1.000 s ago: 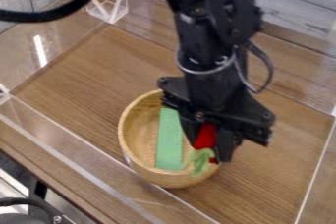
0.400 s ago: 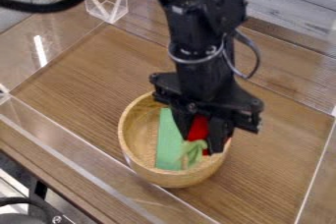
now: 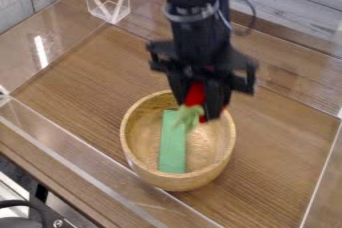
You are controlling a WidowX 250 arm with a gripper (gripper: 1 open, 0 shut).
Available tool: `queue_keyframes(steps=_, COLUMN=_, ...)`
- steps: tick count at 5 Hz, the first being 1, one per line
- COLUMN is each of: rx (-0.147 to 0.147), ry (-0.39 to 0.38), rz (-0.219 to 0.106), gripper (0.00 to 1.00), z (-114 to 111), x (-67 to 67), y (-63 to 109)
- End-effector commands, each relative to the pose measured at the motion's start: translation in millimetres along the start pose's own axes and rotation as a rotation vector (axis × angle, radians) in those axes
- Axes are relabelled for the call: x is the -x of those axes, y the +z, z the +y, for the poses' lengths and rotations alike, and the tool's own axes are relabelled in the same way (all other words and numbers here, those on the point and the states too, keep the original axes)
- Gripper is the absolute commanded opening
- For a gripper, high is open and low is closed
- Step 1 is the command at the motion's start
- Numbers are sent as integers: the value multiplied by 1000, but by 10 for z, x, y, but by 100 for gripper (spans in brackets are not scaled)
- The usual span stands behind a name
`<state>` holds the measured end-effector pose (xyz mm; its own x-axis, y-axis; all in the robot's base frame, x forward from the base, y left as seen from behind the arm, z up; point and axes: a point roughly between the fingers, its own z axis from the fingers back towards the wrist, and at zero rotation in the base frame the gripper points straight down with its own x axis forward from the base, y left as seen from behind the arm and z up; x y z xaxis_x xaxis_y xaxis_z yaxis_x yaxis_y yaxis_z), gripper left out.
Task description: Move the red object to the left side of the table
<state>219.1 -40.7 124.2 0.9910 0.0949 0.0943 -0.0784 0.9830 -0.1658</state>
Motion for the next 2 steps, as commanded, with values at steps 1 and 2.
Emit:
queue_keyframes(steps=1, rx=-3, ry=-12, rz=-38, gripper=0, z=83, x=-135, y=129)
queue_keyframes(steps=2, rx=-5, ry=-12, rz=-39, gripper=0, z=140, x=-163, y=158)
